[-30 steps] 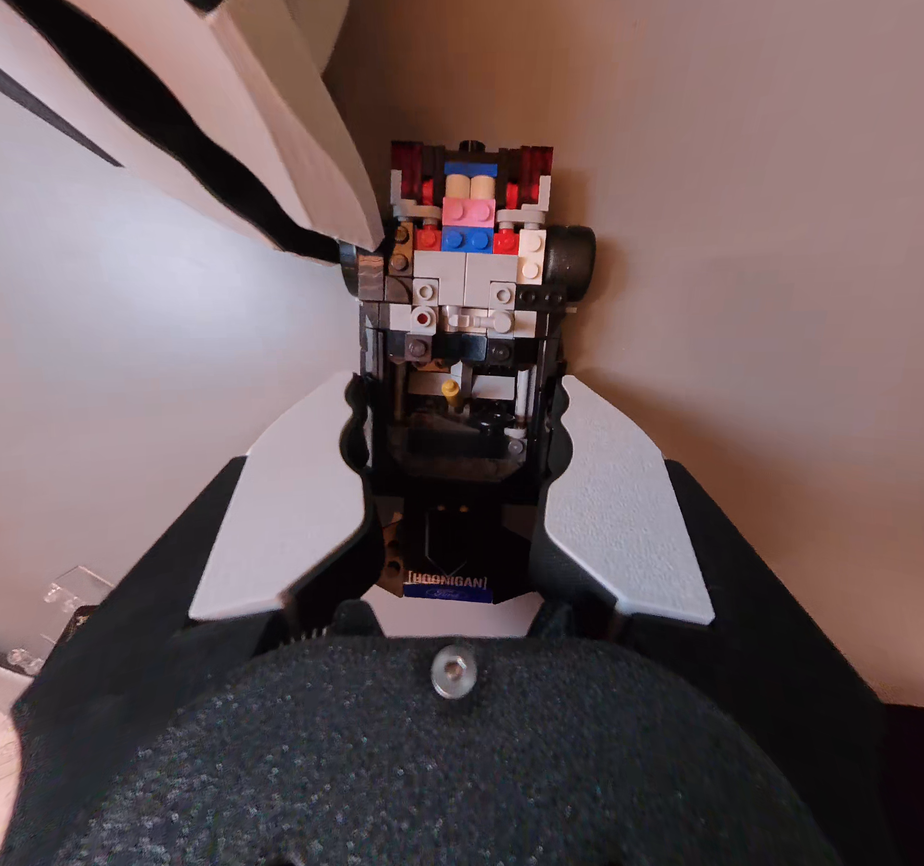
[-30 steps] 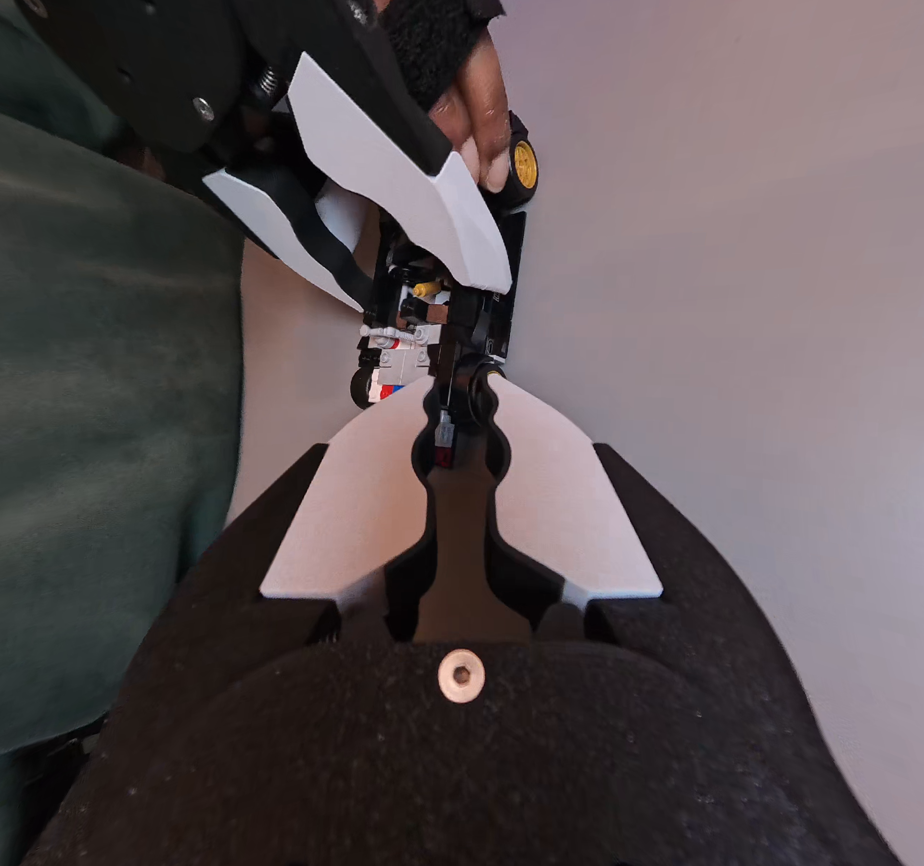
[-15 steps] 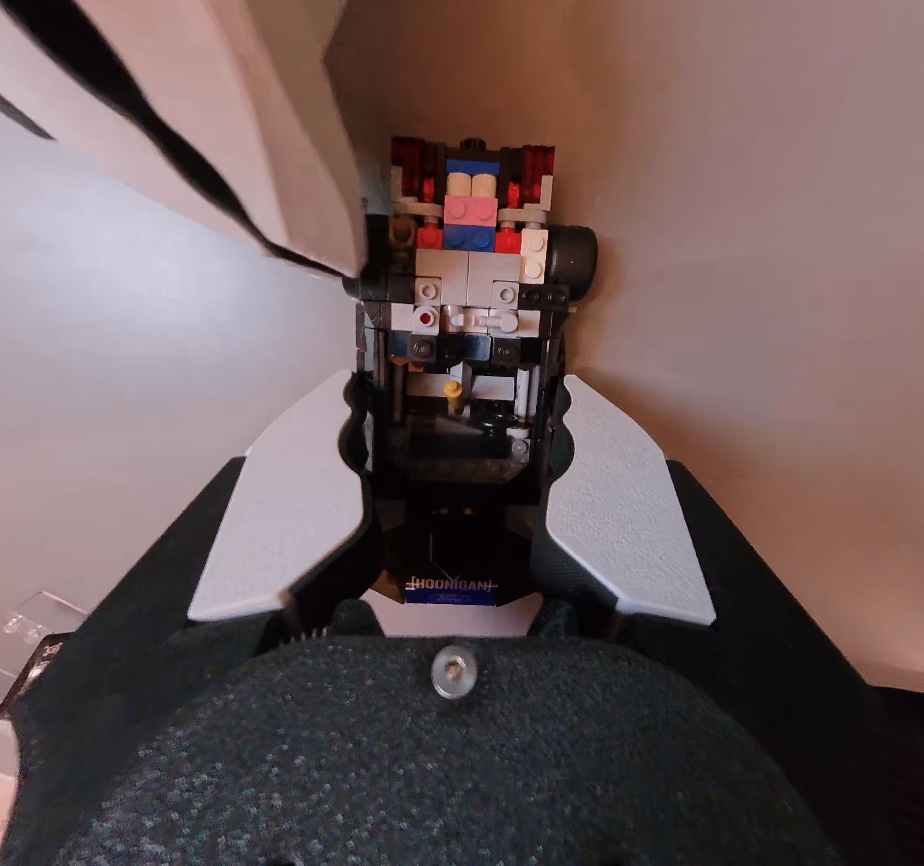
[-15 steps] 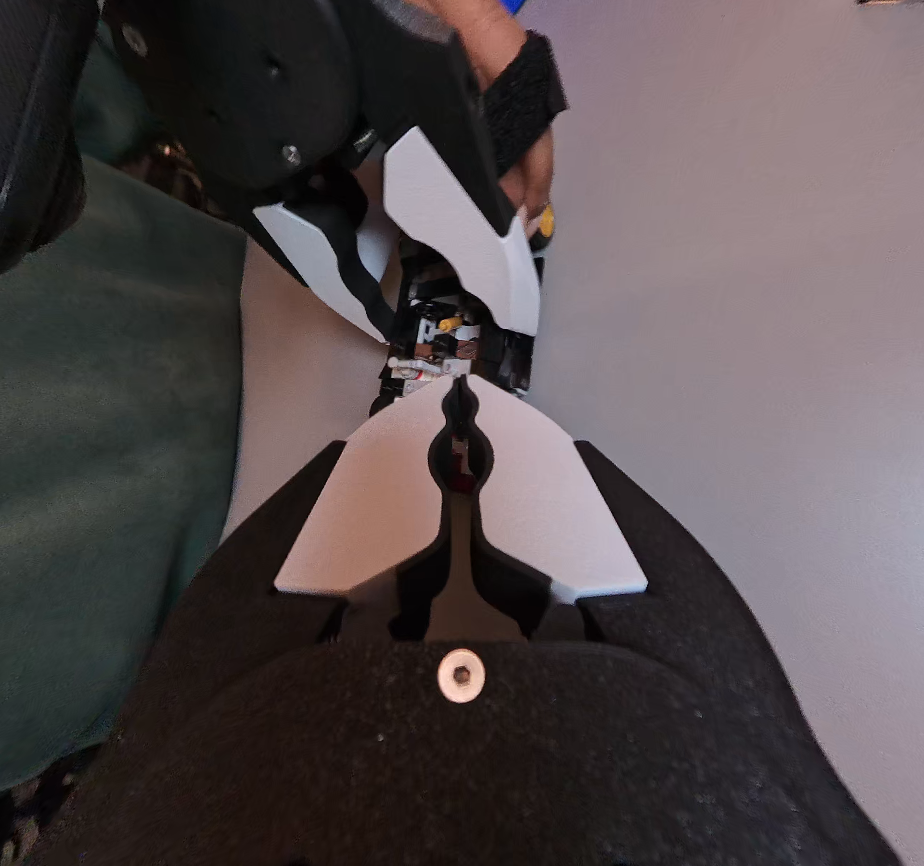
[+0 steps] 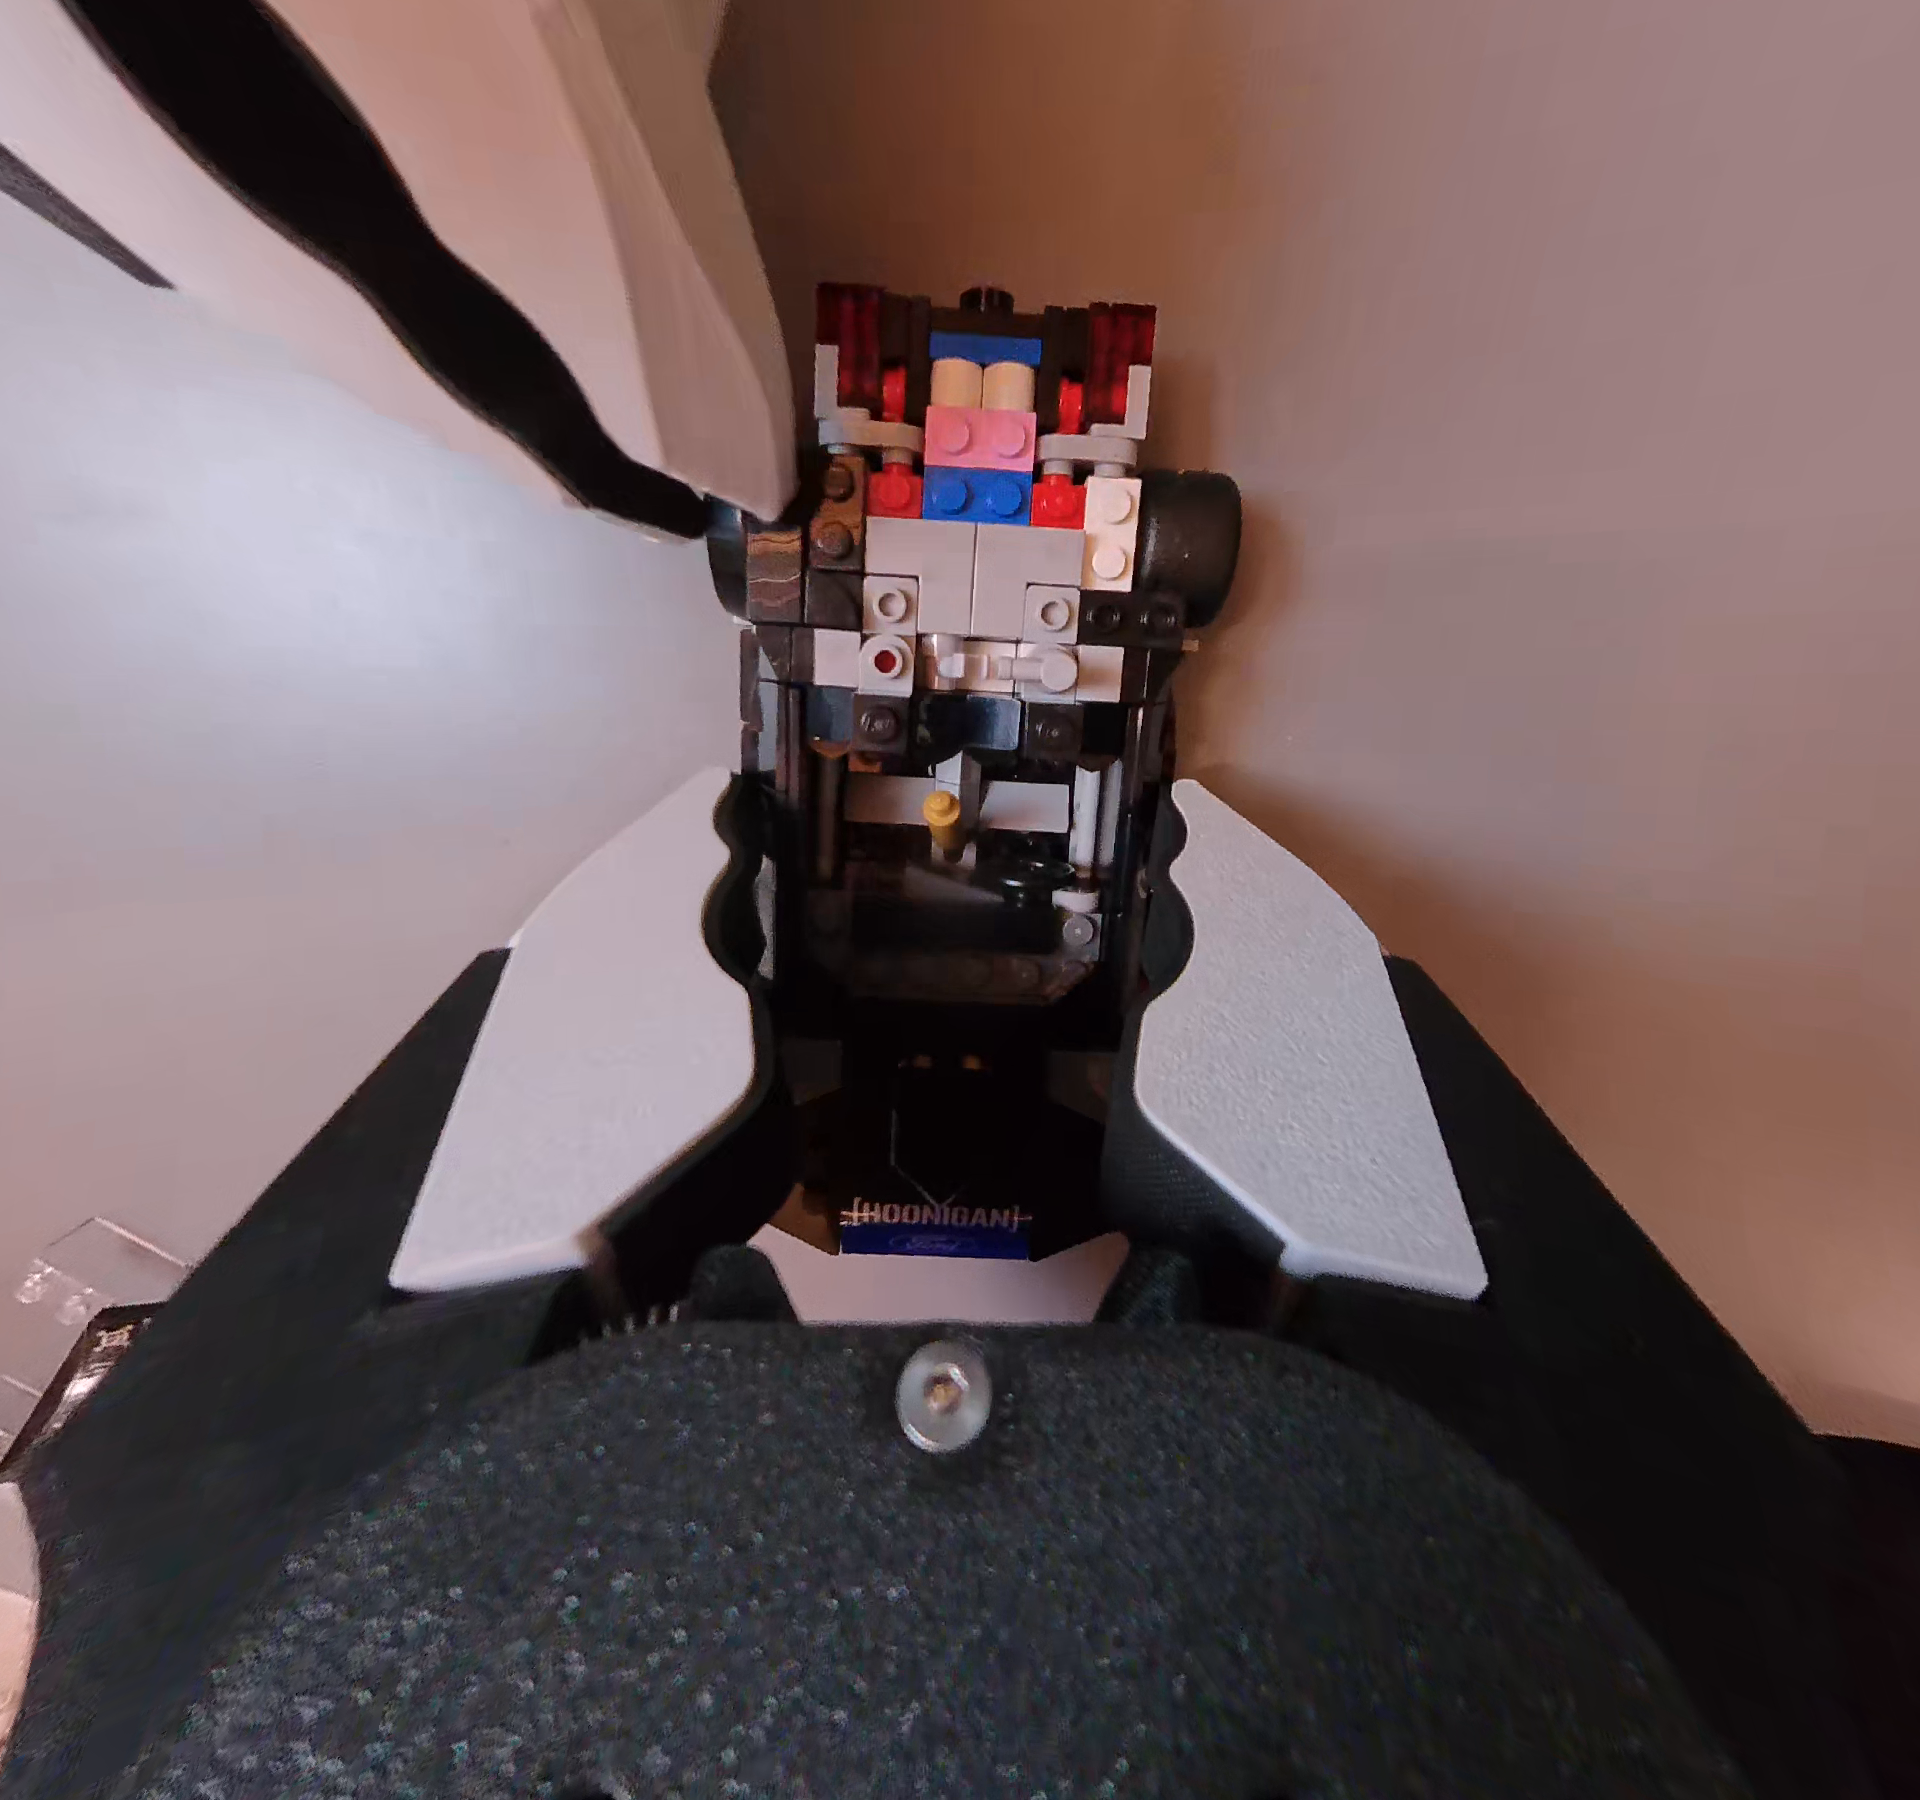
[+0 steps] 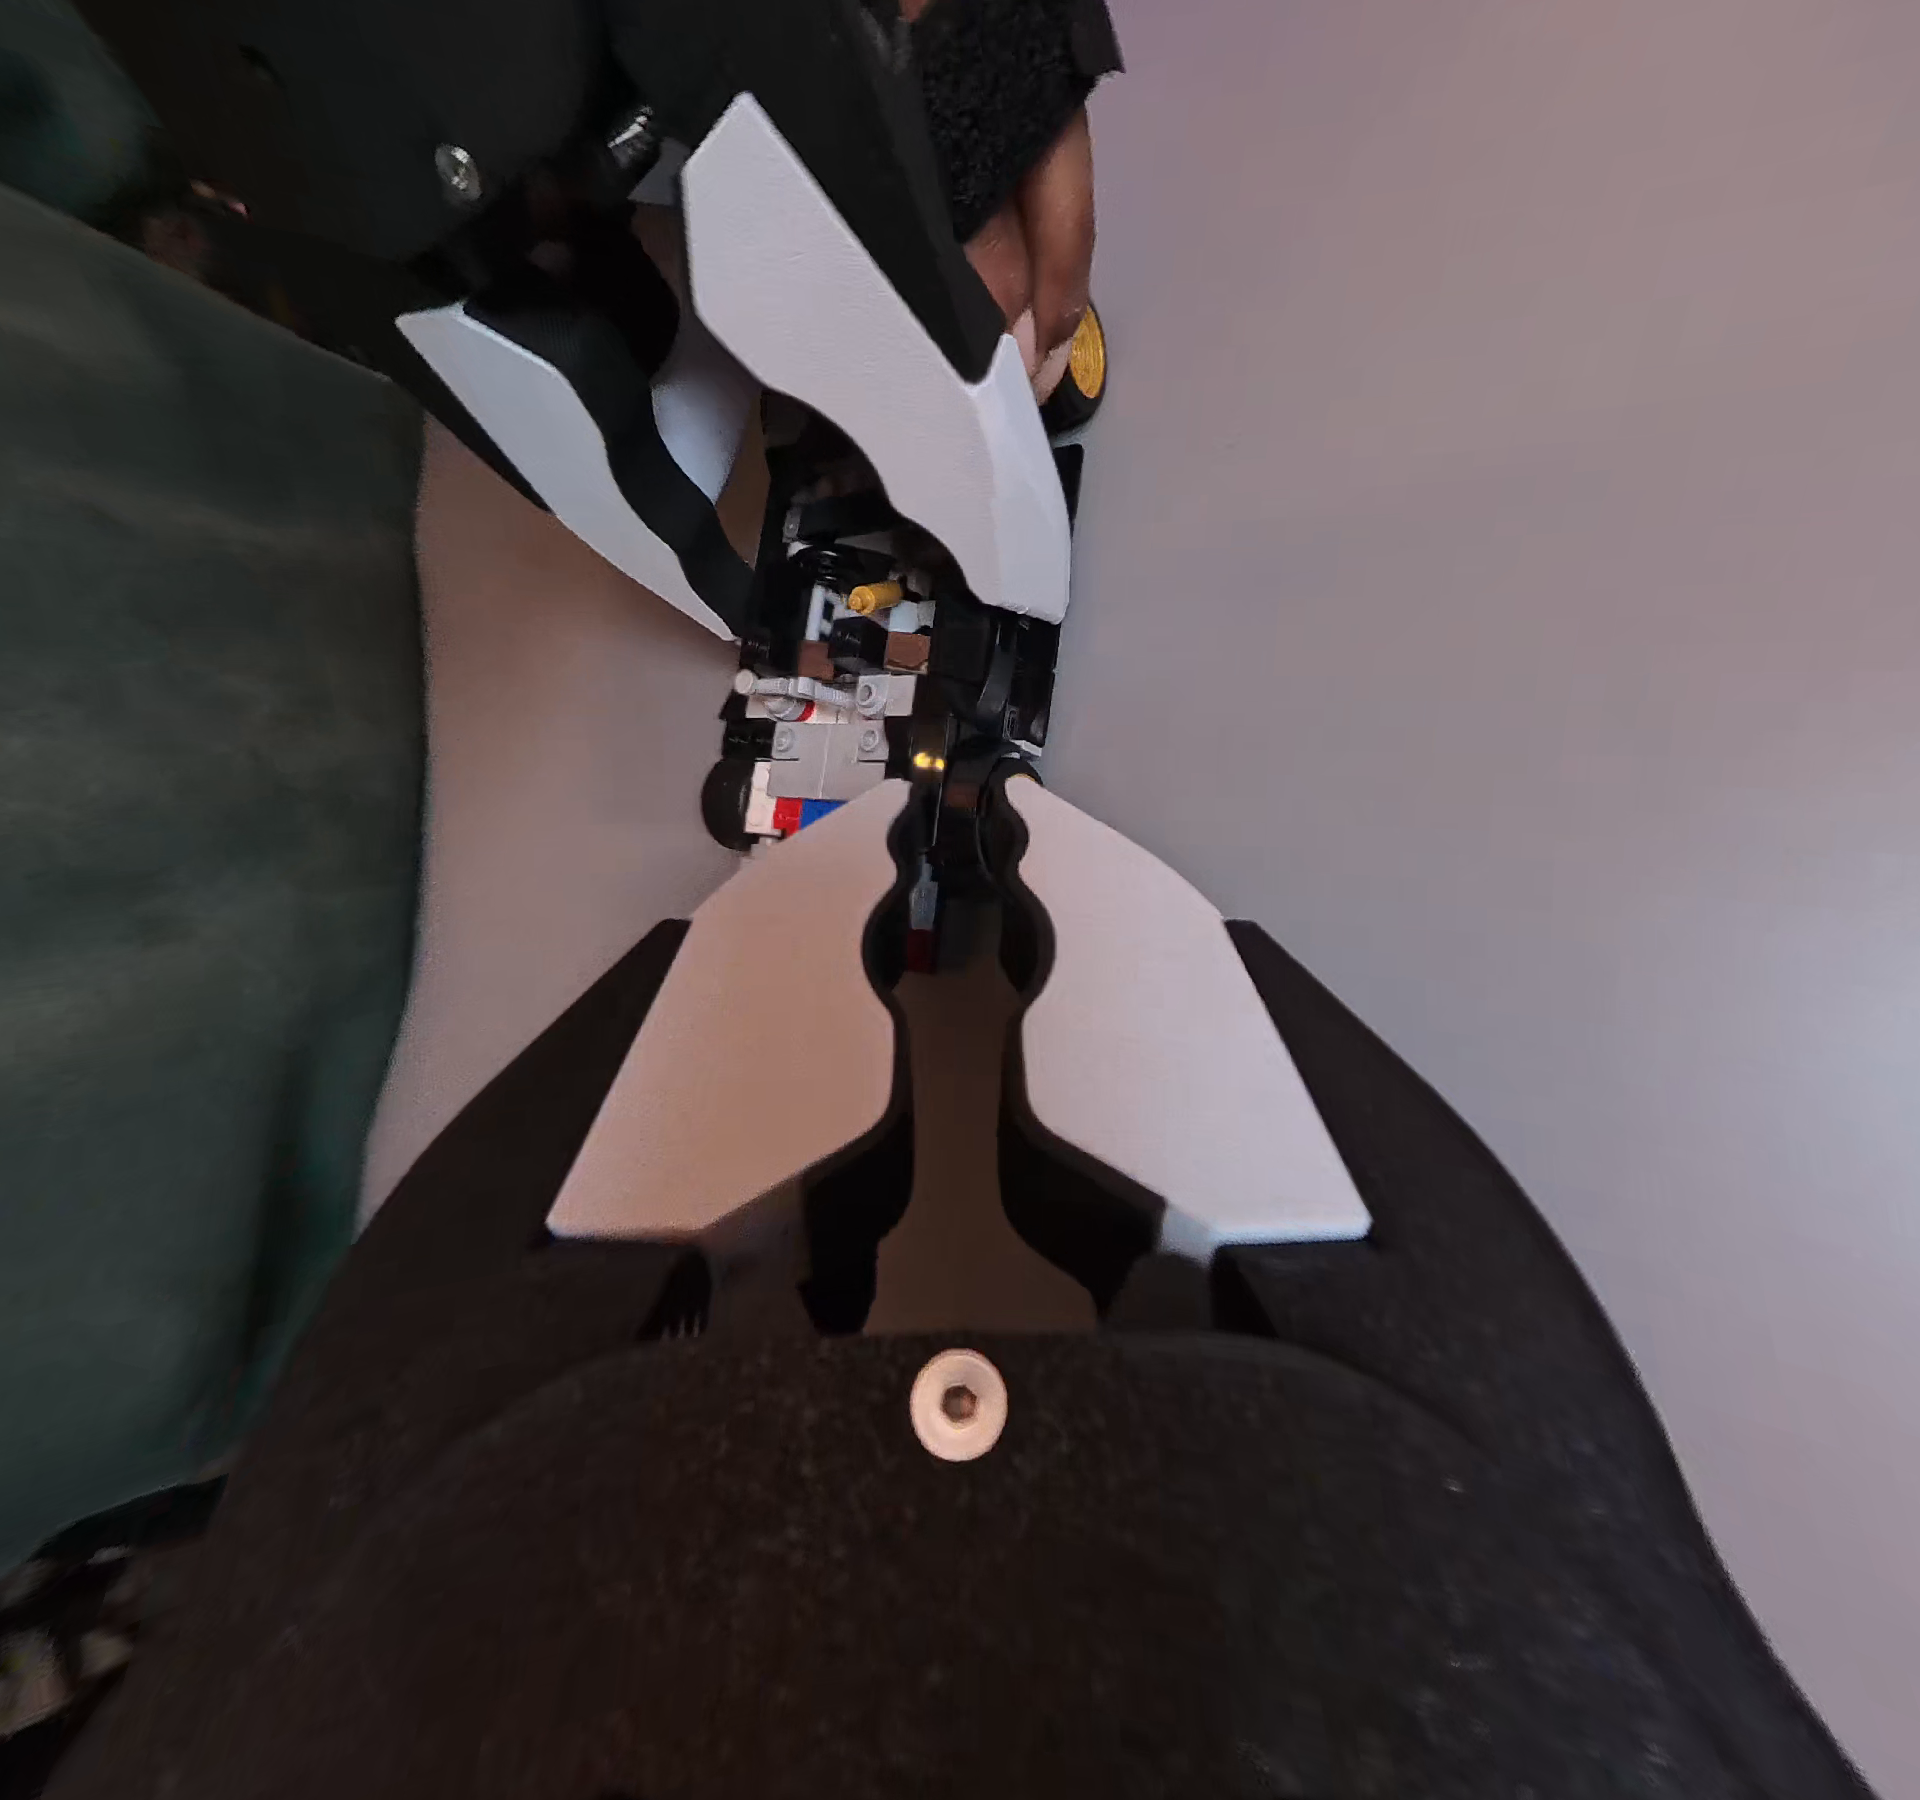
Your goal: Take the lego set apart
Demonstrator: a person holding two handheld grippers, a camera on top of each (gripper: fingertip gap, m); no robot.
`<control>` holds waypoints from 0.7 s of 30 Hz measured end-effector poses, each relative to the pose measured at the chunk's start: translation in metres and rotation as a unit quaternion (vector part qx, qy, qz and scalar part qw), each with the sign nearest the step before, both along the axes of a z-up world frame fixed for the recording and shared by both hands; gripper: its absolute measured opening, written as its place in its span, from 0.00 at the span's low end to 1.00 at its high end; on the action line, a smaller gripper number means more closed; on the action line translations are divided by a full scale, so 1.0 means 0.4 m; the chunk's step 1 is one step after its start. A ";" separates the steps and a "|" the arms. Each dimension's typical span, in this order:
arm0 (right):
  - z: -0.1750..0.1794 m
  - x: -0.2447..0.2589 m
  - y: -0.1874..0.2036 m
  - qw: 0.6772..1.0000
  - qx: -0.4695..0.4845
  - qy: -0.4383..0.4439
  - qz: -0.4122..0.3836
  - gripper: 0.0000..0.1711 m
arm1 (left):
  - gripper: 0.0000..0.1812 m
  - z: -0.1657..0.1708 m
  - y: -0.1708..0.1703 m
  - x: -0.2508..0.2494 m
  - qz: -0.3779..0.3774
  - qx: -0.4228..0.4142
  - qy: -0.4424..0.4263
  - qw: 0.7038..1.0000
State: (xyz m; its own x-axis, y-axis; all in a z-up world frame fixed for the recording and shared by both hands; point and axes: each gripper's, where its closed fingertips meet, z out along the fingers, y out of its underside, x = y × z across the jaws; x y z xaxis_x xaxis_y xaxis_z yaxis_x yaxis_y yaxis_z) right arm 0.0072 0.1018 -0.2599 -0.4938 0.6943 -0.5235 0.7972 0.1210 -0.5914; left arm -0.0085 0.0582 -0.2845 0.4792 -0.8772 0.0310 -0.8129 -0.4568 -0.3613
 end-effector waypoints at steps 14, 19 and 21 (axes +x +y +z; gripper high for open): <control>0.015 0.001 0.049 0.999 -0.019 0.020 -0.046 0.10 | 0.40 0.001 0.002 0.002 0.002 0.003 -0.002 1.000; -0.002 0.012 0.011 0.998 -0.050 -0.013 -0.027 0.18 | 0.40 0.001 0.002 0.004 -0.001 0.005 -0.005 1.000; -0.014 0.013 -0.002 0.999 -0.035 -0.018 -0.016 0.13 | 0.40 0.001 0.003 0.006 -0.001 0.005 -0.005 1.000</control>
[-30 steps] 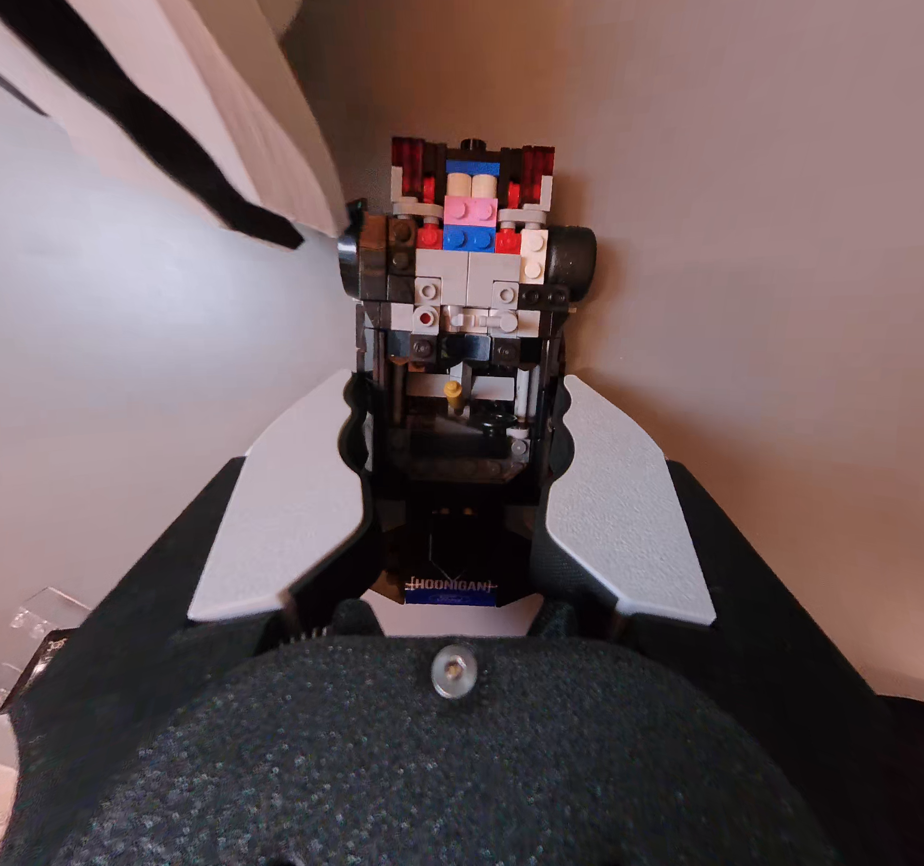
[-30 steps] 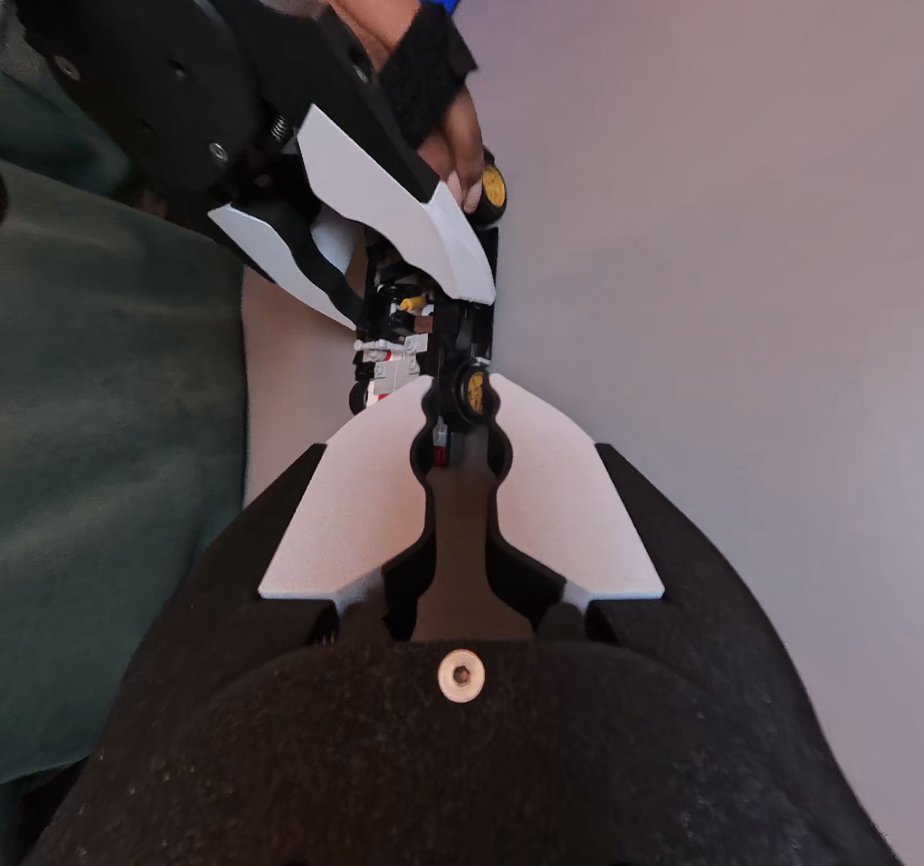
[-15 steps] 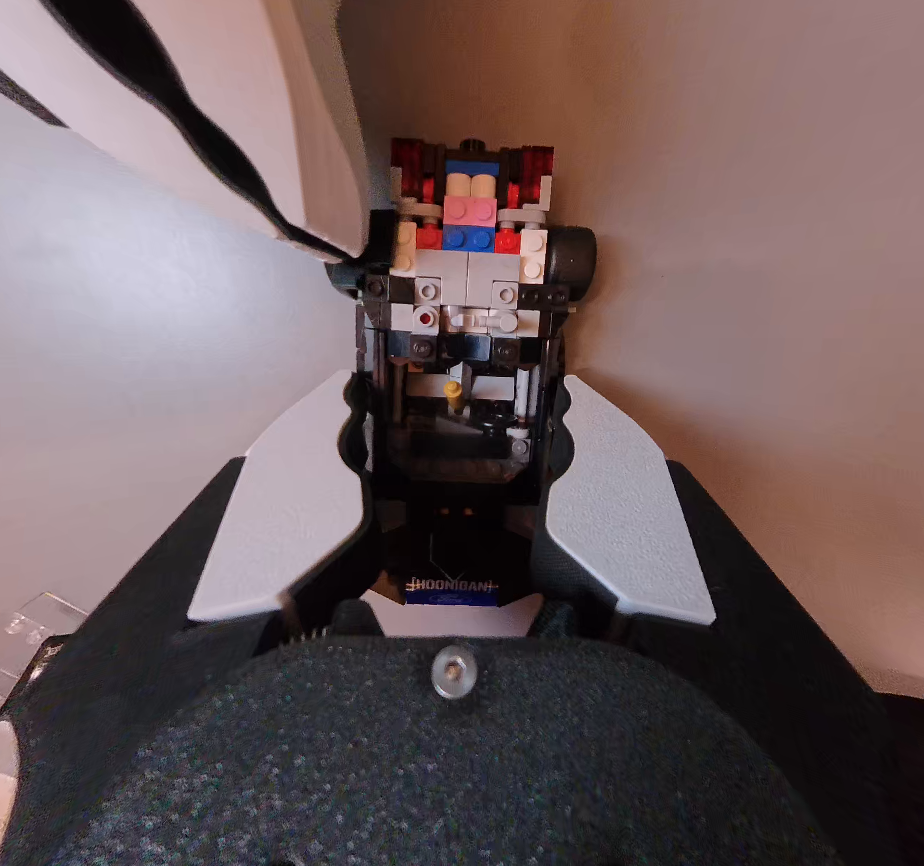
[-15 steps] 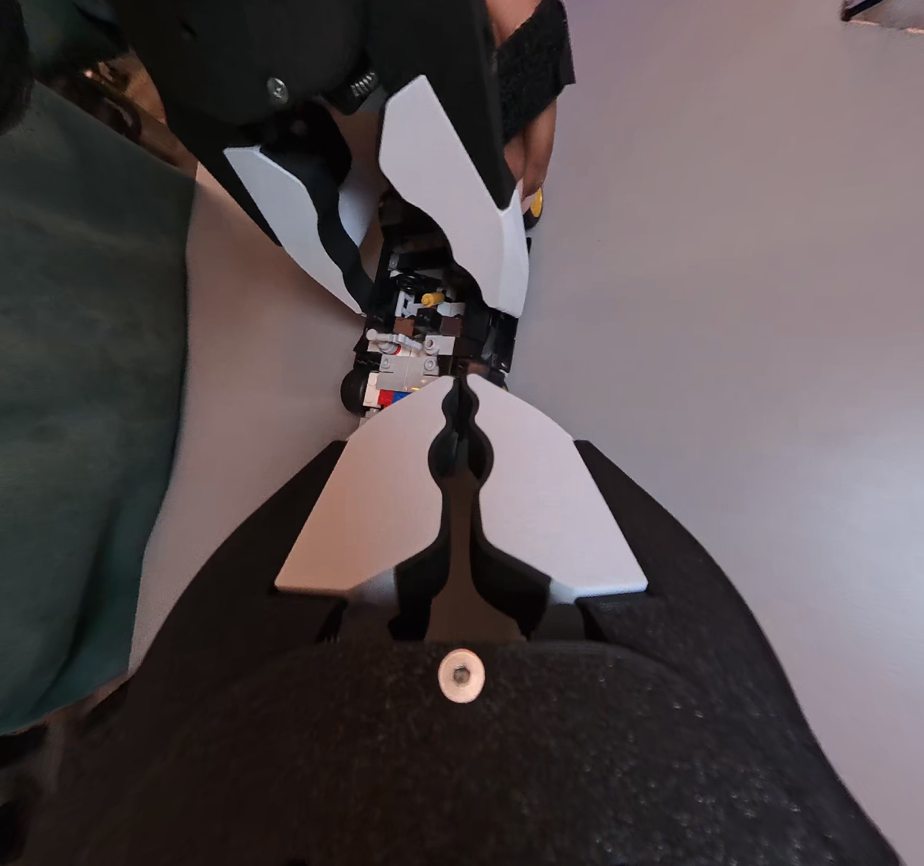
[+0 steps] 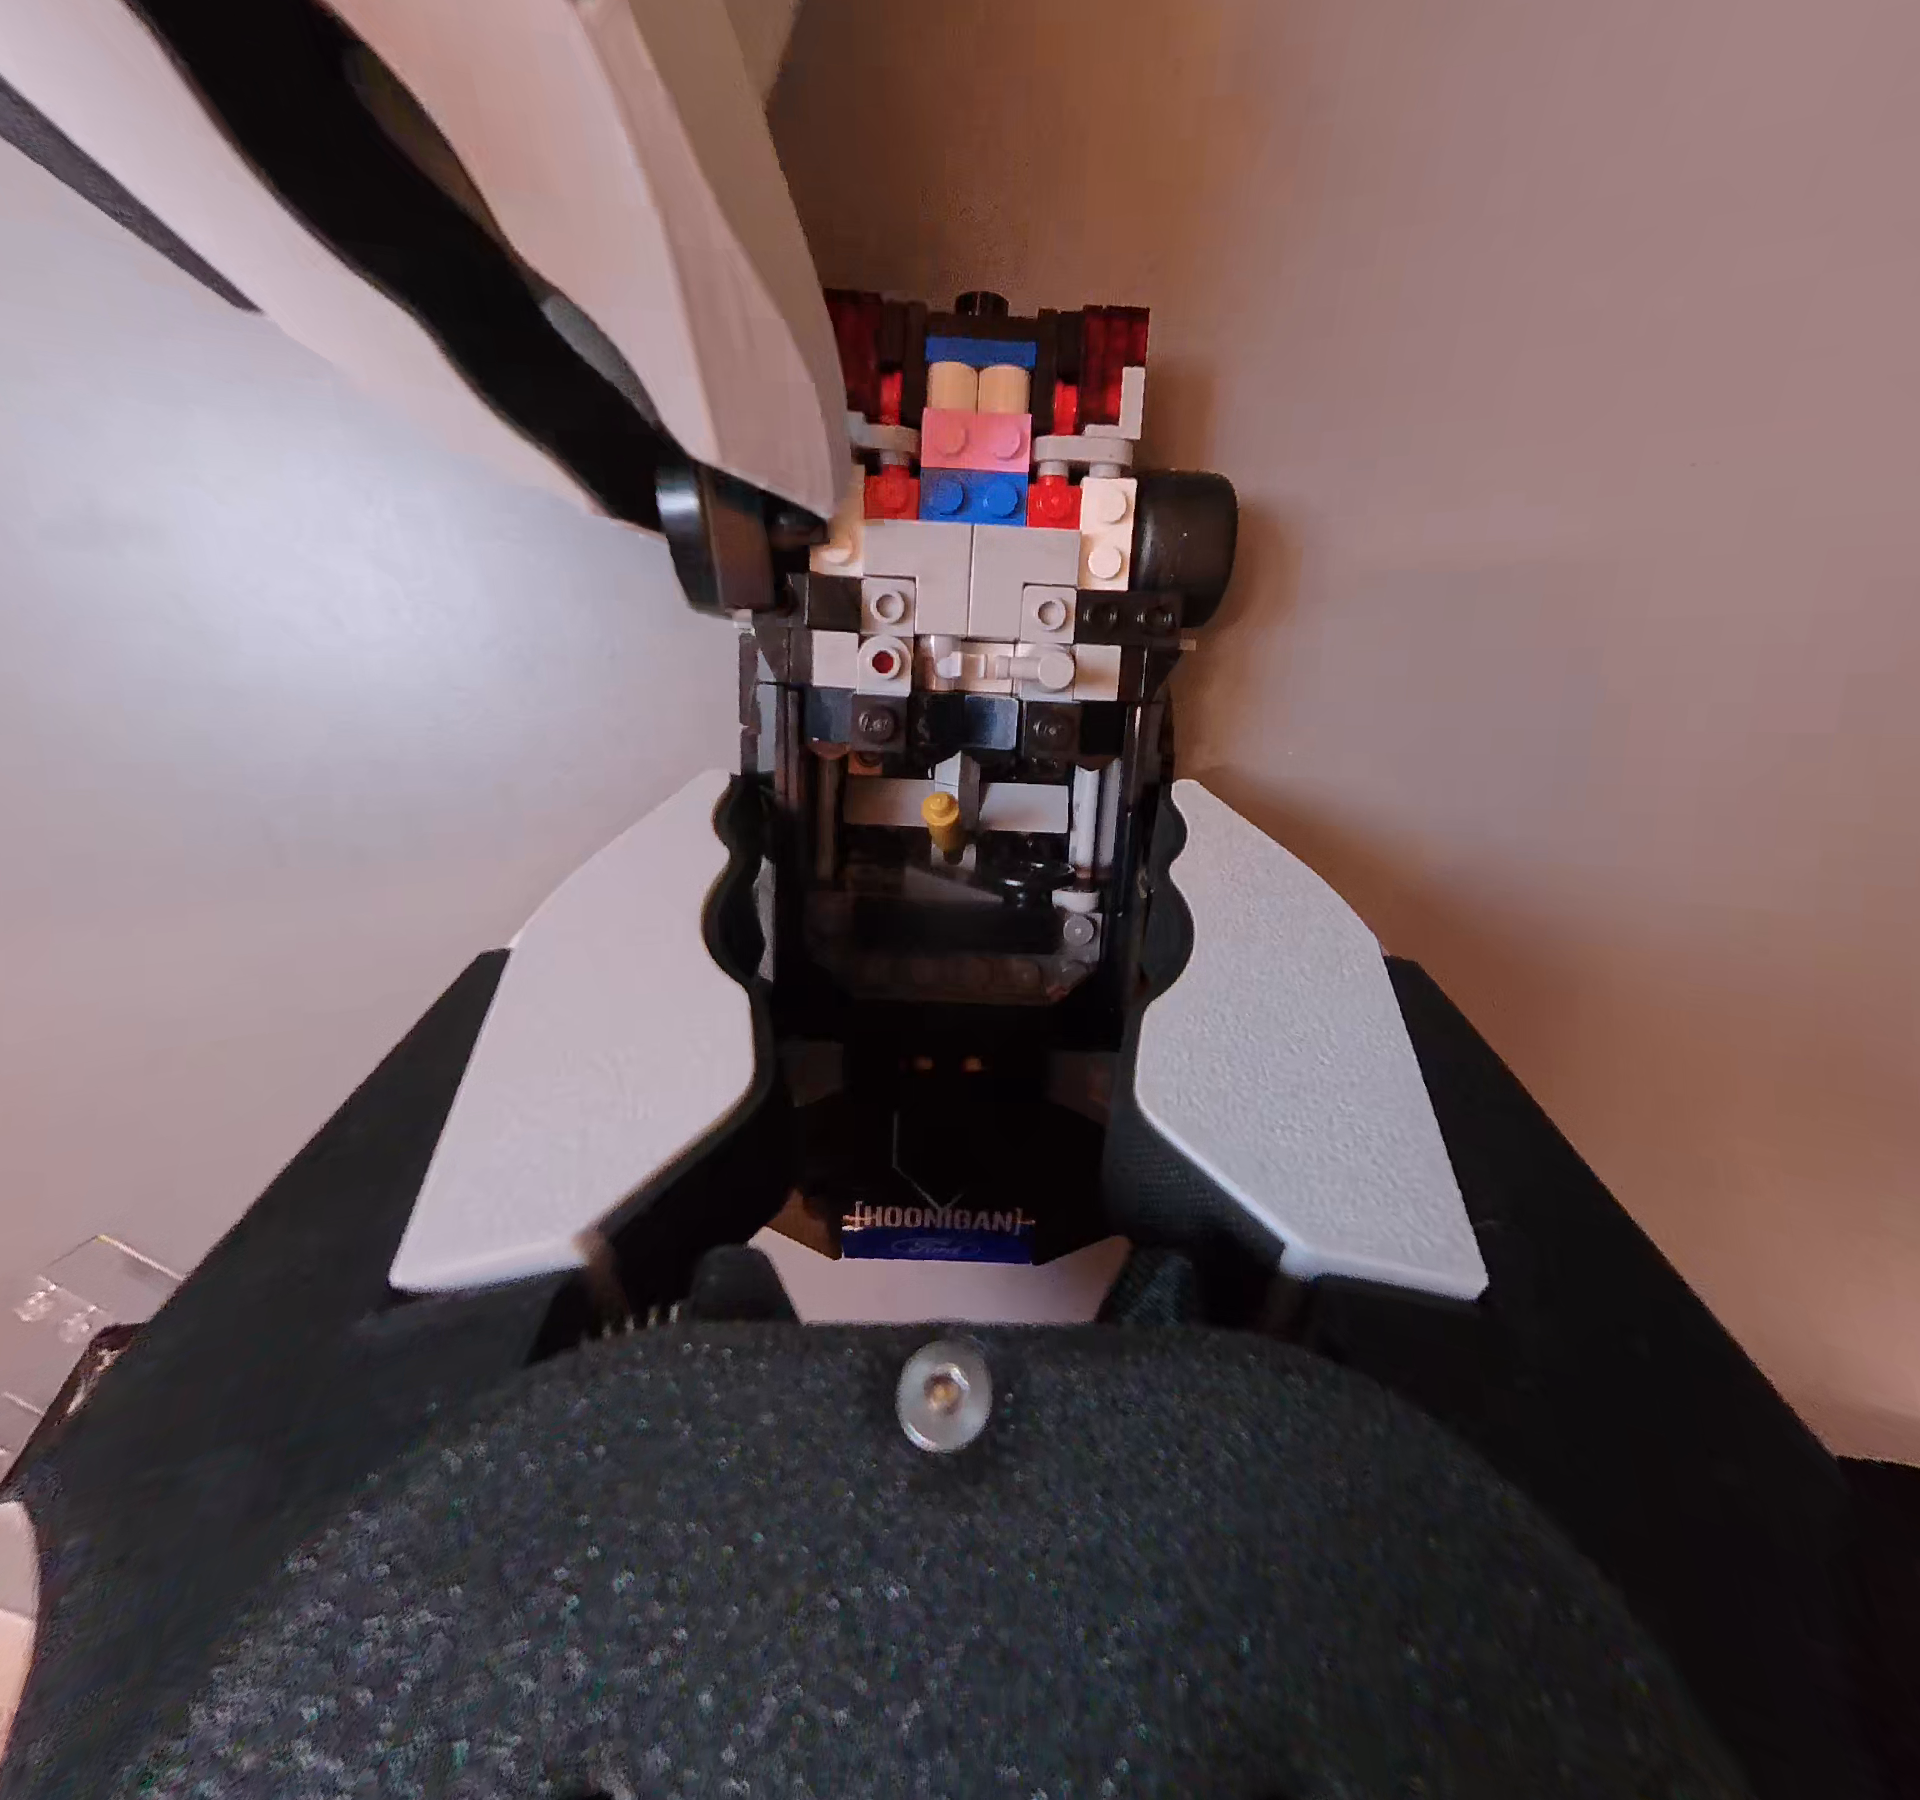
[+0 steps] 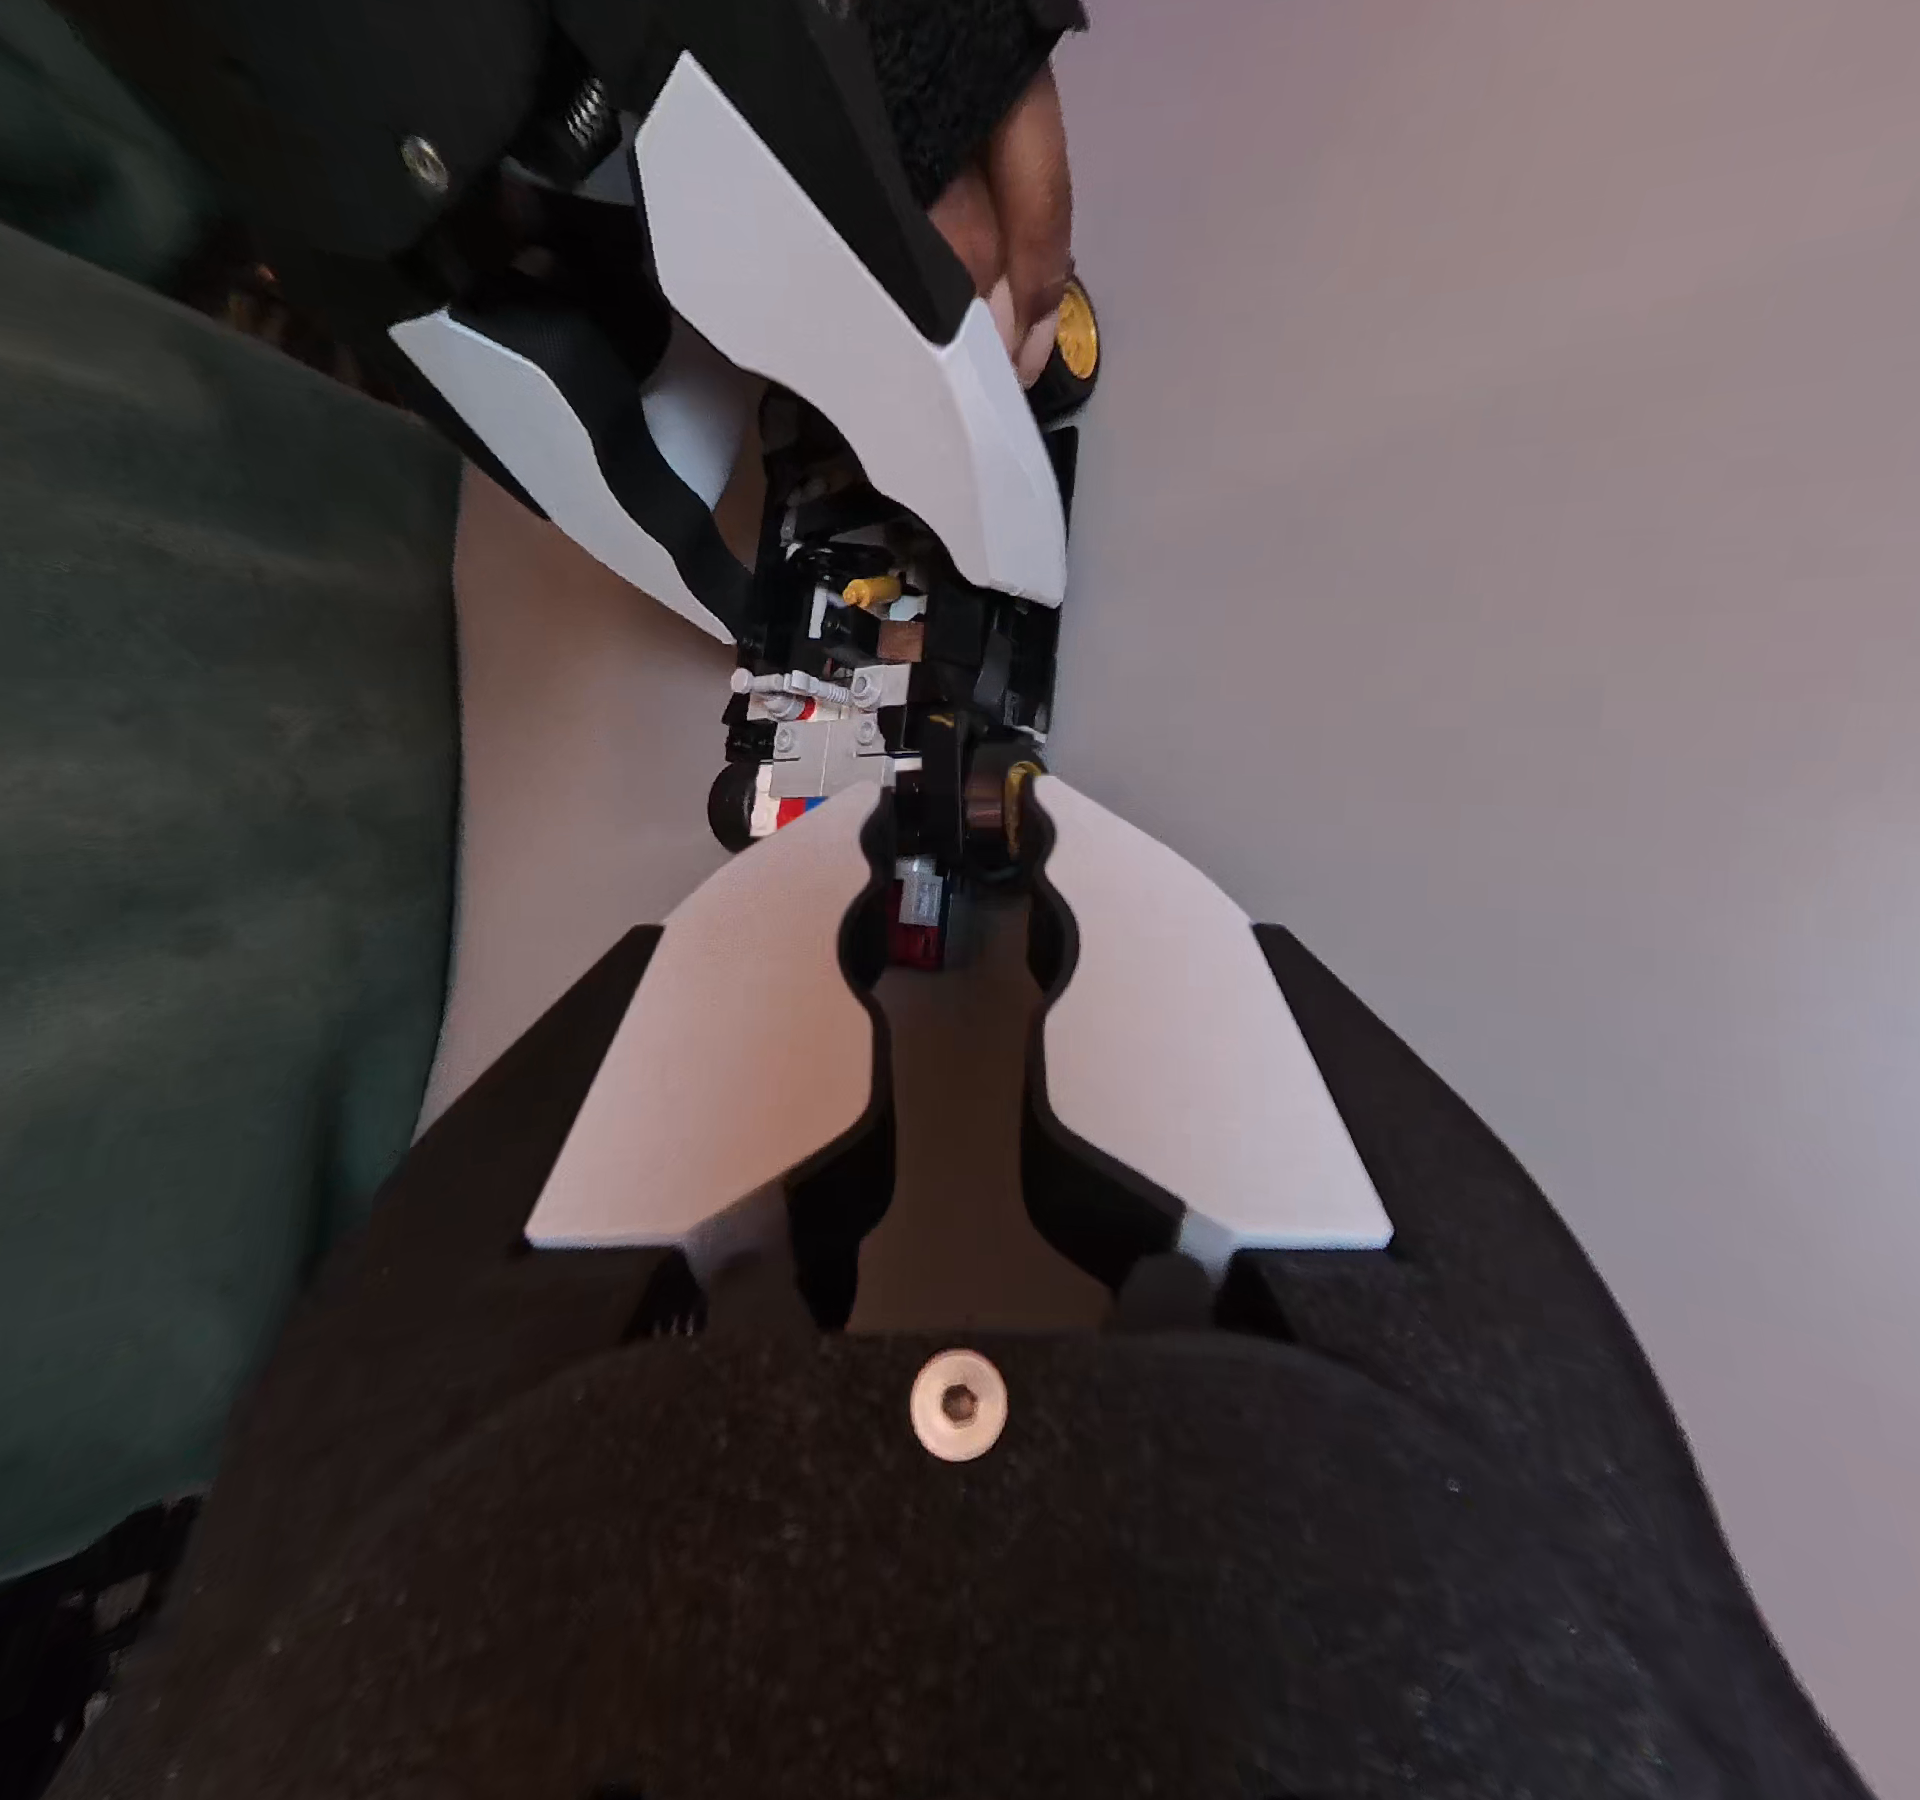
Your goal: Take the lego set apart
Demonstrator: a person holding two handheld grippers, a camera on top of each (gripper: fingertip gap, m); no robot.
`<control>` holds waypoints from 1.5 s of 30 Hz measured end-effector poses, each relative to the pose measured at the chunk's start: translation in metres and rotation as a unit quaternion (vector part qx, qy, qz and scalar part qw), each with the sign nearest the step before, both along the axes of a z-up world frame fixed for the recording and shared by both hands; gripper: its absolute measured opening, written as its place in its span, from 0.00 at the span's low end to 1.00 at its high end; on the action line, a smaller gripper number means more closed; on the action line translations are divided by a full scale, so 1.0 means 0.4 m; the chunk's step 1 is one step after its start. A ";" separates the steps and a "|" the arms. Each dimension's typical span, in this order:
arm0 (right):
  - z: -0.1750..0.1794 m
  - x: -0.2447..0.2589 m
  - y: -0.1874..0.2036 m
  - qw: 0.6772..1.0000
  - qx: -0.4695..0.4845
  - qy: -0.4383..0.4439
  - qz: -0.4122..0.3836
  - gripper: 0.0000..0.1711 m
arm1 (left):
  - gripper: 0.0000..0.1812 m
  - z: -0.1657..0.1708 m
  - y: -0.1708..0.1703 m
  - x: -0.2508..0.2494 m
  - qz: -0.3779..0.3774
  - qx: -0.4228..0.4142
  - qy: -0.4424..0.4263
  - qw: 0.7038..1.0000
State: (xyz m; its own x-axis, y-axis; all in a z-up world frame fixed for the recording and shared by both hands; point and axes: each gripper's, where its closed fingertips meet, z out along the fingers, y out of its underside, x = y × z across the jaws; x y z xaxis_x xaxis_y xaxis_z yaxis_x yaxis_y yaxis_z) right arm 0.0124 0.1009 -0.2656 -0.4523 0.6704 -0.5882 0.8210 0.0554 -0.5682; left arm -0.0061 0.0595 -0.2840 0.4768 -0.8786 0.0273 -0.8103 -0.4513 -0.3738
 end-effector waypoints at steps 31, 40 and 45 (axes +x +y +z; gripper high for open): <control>0.337 -0.003 -0.220 0.927 -0.139 0.320 -0.141 0.04 | 0.06 0.364 -0.109 0.072 0.219 0.166 -0.491 0.827; 0.295 -0.034 -0.267 0.929 -0.006 0.341 -0.143 0.04 | 0.10 0.363 -0.157 0.028 0.209 0.210 -0.462 0.836; 0.272 -0.044 -0.275 0.927 0.061 0.344 -0.135 0.03 | 0.02 0.339 -0.157 0.027 0.203 0.231 -0.423 0.853</control>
State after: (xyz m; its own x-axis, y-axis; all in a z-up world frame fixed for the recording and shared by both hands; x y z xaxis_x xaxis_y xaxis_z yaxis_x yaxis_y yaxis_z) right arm -0.0054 -0.0093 -0.1567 -0.4978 0.8568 -0.1347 0.2596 -0.0010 -0.9657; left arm 0.0049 -0.0034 -0.1482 0.7255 -0.6564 0.2071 0.0240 -0.2765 -0.9607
